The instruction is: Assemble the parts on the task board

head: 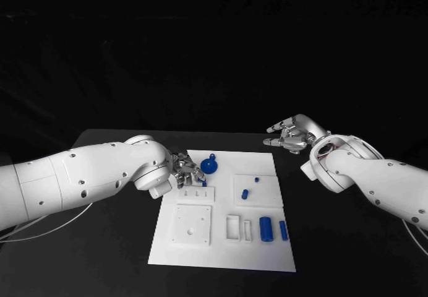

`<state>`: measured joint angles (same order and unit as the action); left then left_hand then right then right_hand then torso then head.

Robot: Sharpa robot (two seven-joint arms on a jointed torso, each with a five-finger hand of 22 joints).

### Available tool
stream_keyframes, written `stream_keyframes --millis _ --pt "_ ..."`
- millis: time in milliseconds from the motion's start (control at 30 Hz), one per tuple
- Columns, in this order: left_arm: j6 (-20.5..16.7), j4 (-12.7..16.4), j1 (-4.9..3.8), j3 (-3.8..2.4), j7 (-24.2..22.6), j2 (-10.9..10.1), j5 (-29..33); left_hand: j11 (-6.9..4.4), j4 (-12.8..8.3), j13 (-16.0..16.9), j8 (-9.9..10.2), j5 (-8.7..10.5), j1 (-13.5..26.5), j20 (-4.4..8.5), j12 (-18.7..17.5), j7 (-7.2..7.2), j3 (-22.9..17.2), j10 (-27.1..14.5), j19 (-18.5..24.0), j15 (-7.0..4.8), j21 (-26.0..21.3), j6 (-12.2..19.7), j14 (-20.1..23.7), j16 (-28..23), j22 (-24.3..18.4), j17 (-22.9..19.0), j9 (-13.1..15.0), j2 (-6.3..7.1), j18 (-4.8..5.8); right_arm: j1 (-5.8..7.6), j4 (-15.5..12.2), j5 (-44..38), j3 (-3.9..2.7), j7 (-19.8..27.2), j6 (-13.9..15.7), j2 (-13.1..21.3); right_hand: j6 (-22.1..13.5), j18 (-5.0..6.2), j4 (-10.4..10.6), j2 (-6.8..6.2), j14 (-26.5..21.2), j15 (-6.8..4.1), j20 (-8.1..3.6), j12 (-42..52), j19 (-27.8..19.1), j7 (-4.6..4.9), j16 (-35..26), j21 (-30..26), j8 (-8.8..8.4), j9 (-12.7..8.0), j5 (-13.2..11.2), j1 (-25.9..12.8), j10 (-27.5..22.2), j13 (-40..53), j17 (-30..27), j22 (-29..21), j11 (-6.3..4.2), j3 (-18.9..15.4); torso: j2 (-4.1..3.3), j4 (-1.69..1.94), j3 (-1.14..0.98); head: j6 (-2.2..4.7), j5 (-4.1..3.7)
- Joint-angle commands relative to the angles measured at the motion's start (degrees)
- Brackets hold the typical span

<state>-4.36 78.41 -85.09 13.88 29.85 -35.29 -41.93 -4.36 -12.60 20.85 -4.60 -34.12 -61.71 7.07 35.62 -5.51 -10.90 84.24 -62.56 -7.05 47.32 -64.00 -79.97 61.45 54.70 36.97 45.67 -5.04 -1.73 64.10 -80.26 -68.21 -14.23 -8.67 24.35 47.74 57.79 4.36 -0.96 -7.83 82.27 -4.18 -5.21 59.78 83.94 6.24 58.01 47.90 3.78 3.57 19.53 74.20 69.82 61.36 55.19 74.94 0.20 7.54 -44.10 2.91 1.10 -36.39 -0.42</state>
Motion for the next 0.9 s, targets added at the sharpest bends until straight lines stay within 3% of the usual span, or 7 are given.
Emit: stream_keyframes --millis 33,267,400,567,633,667,900 --pt "-0.6 0.6 0.18 -0.03 2.2 0.2 -7.3 -0.75 -2.2 0.2 0.3 -0.72 0.3 -0.17 0.5 8.22 -2.0 2.6 -0.3 0.07 0.4 -14.7 -0.5 0.3 0.1 0.2 9.7 -0.16 -1.09 0.02 0.2 1.6 -0.11 1.0 0.5 -0.1 0.5 1.00 -0.4 0.25 -0.1 0.21 0.20 -0.1 2.3 0.13 -0.3 -0.2 -0.23 0.0 0.4 -0.3 -0.3 -0.1 -0.1 5.9 -0.04 0.1 -0.02 0.05 -0.01 -0.26 0.15" --pt "-0.6 1.4 0.62 -0.03 3.0 0.1 -9.5 -0.97 -2.4 0.9 0.1 -1.20 0.7 -0.35 2.3 8.53 -2.2 2.5 -0.3 -0.02 1.3 -15.5 -1.0 2.5 0.9 2.7 10.6 -0.27 -1.30 0.02 0.4 1.7 -0.23 1.0 0.5 -0.2 0.6 1.00 -0.5 0.21 -0.1 0.20 0.19 -0.1 2.3 0.12 -0.4 -0.2 -0.23 0.0 1.0 -0.4 -0.4 -0.2 -0.1 5.8 -0.05 0.1 -0.10 0.05 0.00 -0.76 0.41" --pt "-0.5 1.8 0.91 -0.03 3.3 -0.1 -10.3 -1.01 -2.5 1.0 0.3 -1.17 0.8 -0.77 2.6 8.56 -2.3 2.5 -1.6 -0.06 -0.7 -15.7 -0.9 3.1 1.1 3.1 11.1 -0.23 -1.60 0.02 0.5 1.8 -0.26 1.1 0.5 -0.2 0.7 1.00 -0.6 0.24 -0.1 0.19 0.18 -0.1 2.3 0.12 -0.3 -0.2 -0.23 0.0 1.3 -0.4 -0.4 -0.2 -0.1 5.8 -0.06 0.1 -0.12 -0.03 0.00 -1.00 0.64" --pt "-0.5 2.1 1.48 -0.02 3.7 -0.2 -10.9 -1.12 -2.3 1.2 0.3 -1.17 0.9 -0.91 3.4 8.68 -2.2 2.5 -3.3 -0.11 -4.5 -16.1 -1.0 4.4 6.1 3.8 11.9 -0.29 -1.66 0.02 0.5 1.9 -0.30 1.1 0.5 -0.1 0.6 1.01 -0.6 0.24 -0.1 0.19 0.18 -0.2 2.3 0.12 -0.4 -0.3 -0.23 0.0 1.4 -0.4 -0.4 -0.2 -0.1 5.8 -0.06 0.1 -0.14 -0.07 0.06 -1.36 0.66" --pt "-0.6 2.2 1.76 -0.02 3.8 -0.2 -11.1 -1.07 -2.3 1.2 0.3 -1.17 0.9 -0.95 3.5 8.70 -2.2 2.5 -3.3 -0.05 -4.6 -16.2 -1.0 4.4 6.2 3.9 11.9 -0.31 -1.62 0.02 0.5 1.9 -0.30 1.1 0.6 0.0 0.6 1.01 -0.6 0.23 -0.1 0.19 0.18 -0.2 2.3 0.12 -0.4 -0.4 -0.23 0.0 1.5 -0.5 -0.4 -0.2 -0.1 5.8 -0.06 0.1 -0.12 -0.05 0.04 -1.51 0.68" --pt "-0.8 2.2 1.90 -0.02 3.9 -0.2 -11.2 -1.05 -2.2 1.1 0.3 -1.17 0.8 -0.98 3.6 8.72 -2.2 2.5 -4.6 -0.06 -8.1 -16.1 -0.9 4.8 10.6 3.7 12.1 -0.30 -1.54 0.02 0.5 1.9 -0.31 1.1 0.6 0.0 0.6 1.01 -0.7 0.23 -0.1 0.18 0.18 -0.1 2.3 0.12 -0.4 -0.3 -0.24 0.0 1.7 -0.5 -0.4 -0.2 -0.1 5.8 -0.07 0.1 -0.13 -0.03 0.05 -1.54 0.63" --pt "-1.7 2.0 2.71 -0.02 4.0 -0.2 -12.6 -1.09 -1.4 0.9 0.2 -0.09 1.0 -0.96 3.6 8.65 -2.2 2.5 -5.8 -0.03 -11.2 -16.0 -0.9 4.7 13.9 3.0 12.5 -1.11 -1.44 0.02 0.4 1.9 -0.34 1.1 0.6 0.1 0.7 1.01 -0.7 0.27 -0.1 0.18 0.17 -0.2 2.3 0.12 -0.4 -0.4 -0.23 0.0 1.9 -0.5 -0.4 -0.2 -0.1 5.8 -0.08 0.1 -0.11 -0.06 0.08 -1.61 0.71"
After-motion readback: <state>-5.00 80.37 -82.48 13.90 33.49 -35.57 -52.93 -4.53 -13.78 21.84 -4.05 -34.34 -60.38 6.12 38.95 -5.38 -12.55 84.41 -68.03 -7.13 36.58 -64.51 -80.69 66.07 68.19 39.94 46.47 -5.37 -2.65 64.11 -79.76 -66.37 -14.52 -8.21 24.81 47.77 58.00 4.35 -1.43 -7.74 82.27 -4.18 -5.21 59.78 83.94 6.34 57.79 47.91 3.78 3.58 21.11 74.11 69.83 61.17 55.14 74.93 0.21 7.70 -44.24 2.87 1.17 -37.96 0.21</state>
